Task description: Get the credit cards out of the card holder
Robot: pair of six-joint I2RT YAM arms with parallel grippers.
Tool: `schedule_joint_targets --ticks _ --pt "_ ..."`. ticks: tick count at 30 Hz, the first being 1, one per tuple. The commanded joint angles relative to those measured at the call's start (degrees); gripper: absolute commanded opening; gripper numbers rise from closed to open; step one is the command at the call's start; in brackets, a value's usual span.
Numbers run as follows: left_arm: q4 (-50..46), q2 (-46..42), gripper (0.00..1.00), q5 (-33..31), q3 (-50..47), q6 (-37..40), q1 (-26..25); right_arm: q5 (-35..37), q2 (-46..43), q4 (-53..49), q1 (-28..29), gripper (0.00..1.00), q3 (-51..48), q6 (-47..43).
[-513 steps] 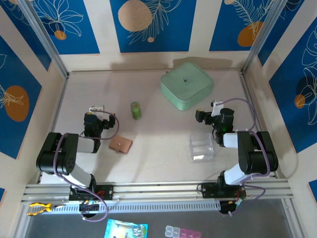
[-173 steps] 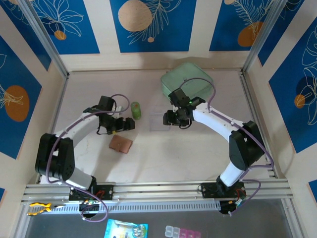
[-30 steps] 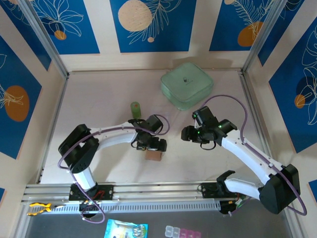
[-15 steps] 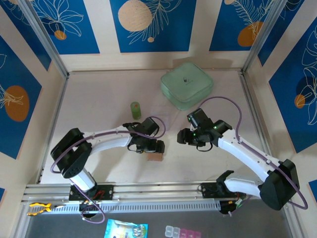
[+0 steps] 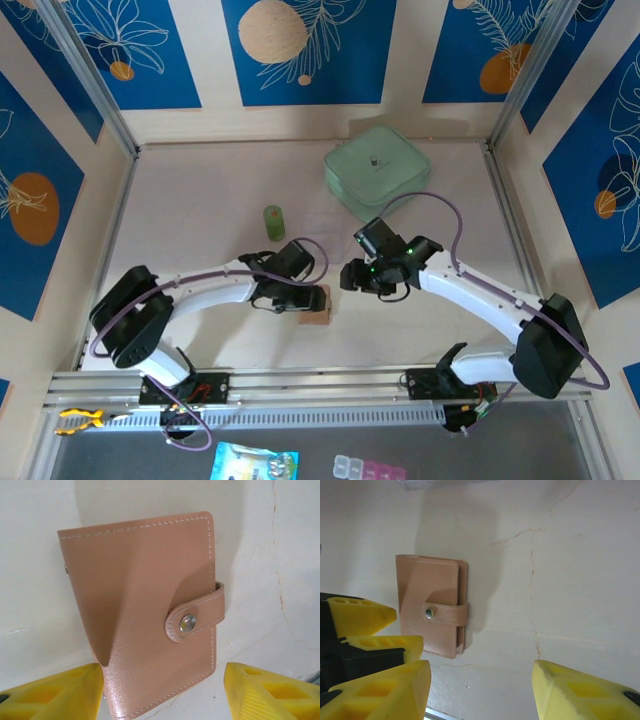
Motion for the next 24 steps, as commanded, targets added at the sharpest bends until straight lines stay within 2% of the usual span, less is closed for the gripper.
schedule_joint_targets --ticks 1,4,7,13,18,24 --pt "1.1 -2.5 0.63 0.4 -2.4 -1.0 0.6 0.3 1.7 0.4 1.8 0.57 2.0 2.4" --pt "-0.6 -4.4 0.67 -2.4 -3.8 -1.0 0.6 1.1 3.5 0.2 3.5 0.56 3.1 3.3" --pt "1.2 -4.6 0.66 -0.2 -5.5 -0.7 0.8 1.7 5.3 0.2 4.9 0.56 4.0 3.9" --pt "8.4 -3.2 0.56 5.9 -8.5 -2.8 0.9 3.1 8.2 -0.5 6.9 0.55 5.7 5.3" --pt "9.1 -4.5 0.46 6.1 -9.2 -2.9 0.8 3.2 9.3 -0.2 7.9 0.53 6.8 5.7" --pt "8.2 -7.6 0.44 3.7 -10.3 -3.4 1.1 3.3 11.6 -0.6 8.4 0.48 7.9 5.9"
